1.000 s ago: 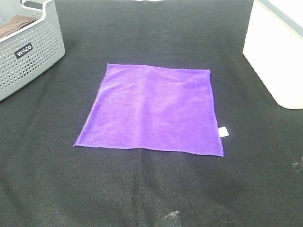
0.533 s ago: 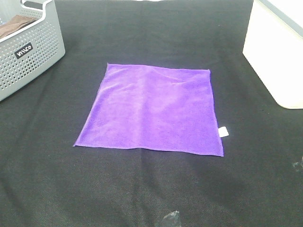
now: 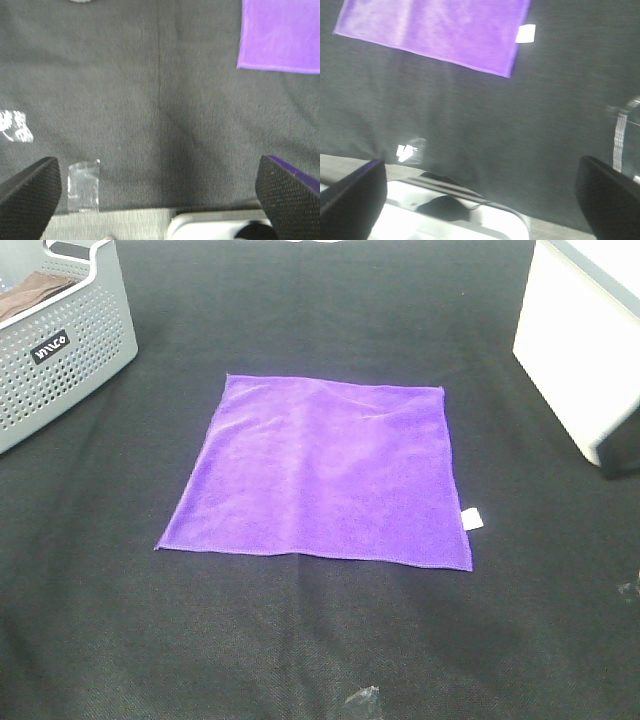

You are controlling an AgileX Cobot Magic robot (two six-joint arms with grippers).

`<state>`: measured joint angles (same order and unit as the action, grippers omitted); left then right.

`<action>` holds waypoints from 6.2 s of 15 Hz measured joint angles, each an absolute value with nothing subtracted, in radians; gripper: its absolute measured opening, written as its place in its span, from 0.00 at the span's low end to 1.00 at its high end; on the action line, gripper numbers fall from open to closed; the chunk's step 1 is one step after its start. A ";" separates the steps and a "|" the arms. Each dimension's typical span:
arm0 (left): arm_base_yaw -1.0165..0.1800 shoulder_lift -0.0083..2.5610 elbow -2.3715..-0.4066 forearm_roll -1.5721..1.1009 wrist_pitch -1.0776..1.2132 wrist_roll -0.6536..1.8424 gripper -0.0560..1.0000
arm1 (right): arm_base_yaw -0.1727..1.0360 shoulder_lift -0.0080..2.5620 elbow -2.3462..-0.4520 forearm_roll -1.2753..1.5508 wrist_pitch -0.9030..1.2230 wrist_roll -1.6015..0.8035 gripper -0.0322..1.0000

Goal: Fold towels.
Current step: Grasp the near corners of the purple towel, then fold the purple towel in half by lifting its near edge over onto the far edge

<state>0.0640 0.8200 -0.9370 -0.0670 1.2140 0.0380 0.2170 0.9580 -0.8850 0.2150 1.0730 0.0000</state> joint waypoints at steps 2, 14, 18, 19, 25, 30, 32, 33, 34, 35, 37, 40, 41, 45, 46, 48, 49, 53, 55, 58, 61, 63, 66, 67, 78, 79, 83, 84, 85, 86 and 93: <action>0.064 0.871 -0.937 -0.069 1.214 0.040 0.99 | 0.217 1.008 -0.887 0.262 1.051 -0.023 0.96; 0.064 1.275 -0.956 -0.252 1.214 0.230 0.99 | 0.217 1.283 -1.015 0.280 1.012 -0.038 0.91; 0.038 1.506 -1.045 -0.348 1.148 0.334 0.99 | 0.118 1.427 -1.092 0.317 1.014 -0.084 0.84; 0.020 1.556 -1.061 -0.362 1.119 0.345 0.99 | 0.051 1.452 -1.093 0.381 1.015 -0.143 0.83; -0.118 1.858 -1.220 -0.384 1.026 0.367 0.99 | -0.052 1.573 -1.093 0.526 1.008 -0.305 0.83; -0.133 2.041 -1.335 -0.474 0.962 0.444 0.99 | -0.052 1.741 -1.093 0.515 0.975 -0.349 0.82; -0.133 2.088 -1.348 -0.494 0.923 0.463 0.99 | -0.053 1.839 -1.093 0.511 0.896 -0.383 0.82; -0.133 2.092 -1.348 -0.494 0.910 0.466 0.99 | -0.053 1.866 -1.093 0.512 0.879 -0.395 0.82; -0.133 2.092 -1.348 -0.500 0.906 0.474 0.99 | -0.053 1.891 -1.093 0.529 0.867 -0.417 0.82; -0.133 2.094 -1.348 -0.514 0.902 0.483 0.99 | -0.053 1.914 -1.093 0.569 0.854 -0.447 0.82; -0.133 2.113 -1.350 -0.553 0.887 0.507 0.99 | -0.053 1.958 -1.092 0.669 0.840 -0.524 0.82; -0.133 2.156 -1.350 -0.619 0.884 0.563 0.99 | -0.053 1.973 -1.022 0.768 0.753 -0.626 0.82; -0.133 2.160 -1.351 -0.625 0.885 0.577 0.99 | -0.053 1.989 -0.994 0.810 0.739 -0.665 0.82; -0.133 2.172 -1.361 -0.636 0.898 0.583 0.99 | -0.061 2.044 -0.981 0.958 0.773 -0.791 0.80; -0.133 2.173 -1.361 -0.639 0.898 0.583 0.99 | -0.061 2.048 -0.981 0.966 0.778 -0.797 0.79; -0.133 2.173 -1.361 -0.641 0.898 0.584 0.99 | -0.061 2.048 -0.981 0.968 0.785 -0.797 0.79; -0.133 2.173 -1.361 -0.647 0.898 0.584 0.99 | -0.061 2.051 -0.982 0.969 0.802 -0.798 0.79; -0.133 2.174 -1.361 -0.653 0.900 0.587 0.99 | -0.061 2.059 -0.982 0.956 0.849 -0.801 0.79; -0.132 2.187 -1.368 -0.658 0.913 0.567 0.99 | -0.061 2.066 -0.983 0.948 0.860 -0.787 0.79; -0.152 2.201 -1.377 -0.673 0.924 0.545 0.98 | -0.045 2.098 -0.985 0.980 0.866 -0.768 0.76; -0.232 2.219 -1.380 -0.692 0.903 0.518 0.91 | 0.054 2.123 -0.996 1.036 0.819 -0.767 0.70; -0.271 2.231 -1.380 -0.699 0.880 0.485 0.73 | 0.092 2.128 -1.006 1.031 0.787 -0.766 0.60; -0.275 2.244 -1.380 -0.699 0.857 0.471 0.32 | 0.095 2.135 -1.007 1.025 0.759 -0.762 0.35; -0.276 2.249 -1.379 -0.699 0.851 0.471 0.20 | 0.095 2.140 -1.007 1.024 0.752 -0.762 0.25; -0.291 2.101 -1.214 -0.589 0.868 0.440 0.05 | 0.104 1.982 -0.931 0.904 0.778 -0.713 0.03; -0.292 2.040 -1.147 -0.590 0.856 0.438 0.05 | 0.108 1.929 -0.890 0.907 0.799 -0.712 0.03; -0.296 1.807 -0.969 -0.611 0.829 0.398 0.05 | 0.113 1.709 -0.792 0.880 0.890 -0.638 0.03; -0.296 1.796 -0.969 -0.611 0.807 0.384 0.05 | 0.113 1.695 -0.803 0.867 0.887 -0.620 0.03; -0.296 1.796 -0.977 -0.611 0.782 0.382 0.05 | 0.113 1.698 -0.834 0.854 0.880 -0.604 0.03; -0.297 1.803 -0.997 -0.611 0.760 0.378 0.05 | 0.113 1.717 -0.879 0.837 0.873 -0.592 0.03; -0.223 2.091 -1.479 -0.500 0.750 0.341 0.05 | 0.114 2.080 -1.484 0.731 0.885 -0.499 0.03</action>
